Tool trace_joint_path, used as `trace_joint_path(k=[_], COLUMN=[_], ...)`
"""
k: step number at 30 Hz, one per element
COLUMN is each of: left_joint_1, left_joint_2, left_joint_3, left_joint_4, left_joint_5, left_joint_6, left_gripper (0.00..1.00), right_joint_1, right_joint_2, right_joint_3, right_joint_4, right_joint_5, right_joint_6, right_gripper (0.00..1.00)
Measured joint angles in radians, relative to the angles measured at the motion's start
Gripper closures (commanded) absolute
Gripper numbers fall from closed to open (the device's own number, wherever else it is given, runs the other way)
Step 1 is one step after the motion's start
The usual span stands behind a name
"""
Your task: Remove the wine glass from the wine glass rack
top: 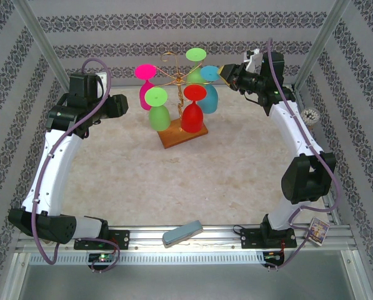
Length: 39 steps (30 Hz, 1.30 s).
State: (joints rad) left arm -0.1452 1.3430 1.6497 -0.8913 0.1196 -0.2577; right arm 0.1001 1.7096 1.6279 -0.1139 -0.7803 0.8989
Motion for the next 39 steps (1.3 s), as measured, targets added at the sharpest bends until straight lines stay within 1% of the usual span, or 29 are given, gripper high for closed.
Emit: trace_joint_path(k=[3, 6, 11, 27, 39], left_joint_1=[0.000, 0.000, -0.004, -0.069, -0.072], left_joint_2=[0.000, 0.000, 0.000, -0.006, -0.021], left_joint_3=[0.000, 0.000, 0.000, 0.000, -0.003], left_joint_4=[0.000, 0.000, 0.000, 0.000, 0.001], left_joint_5=[0.000, 0.000, 0.001, 0.008, 0.007], left_joint_6=[0.000, 0.000, 0.008, 0.045, 0.045], left_gripper=[0.44, 0.44, 0.44, 0.44, 0.44], right_joint_1=[0.000, 0.000, 0.000, 0.001, 0.010], right_joint_2=[0.002, 0.003, 0.003, -0.009, -0.039], right_joint_3=[0.000, 0.002, 0.010, -0.002, -0.016], right_joint_4=[0.003, 0.014, 0.024, 0.024, 0.025], right_joint_5=[-0.002, -0.013, -0.023, -0.043, -0.048], right_joint_6=[0.011, 0.021, 0.027, 0.050, 0.069], right_gripper=[0.88, 1.00, 1.00, 1.00, 1.00])
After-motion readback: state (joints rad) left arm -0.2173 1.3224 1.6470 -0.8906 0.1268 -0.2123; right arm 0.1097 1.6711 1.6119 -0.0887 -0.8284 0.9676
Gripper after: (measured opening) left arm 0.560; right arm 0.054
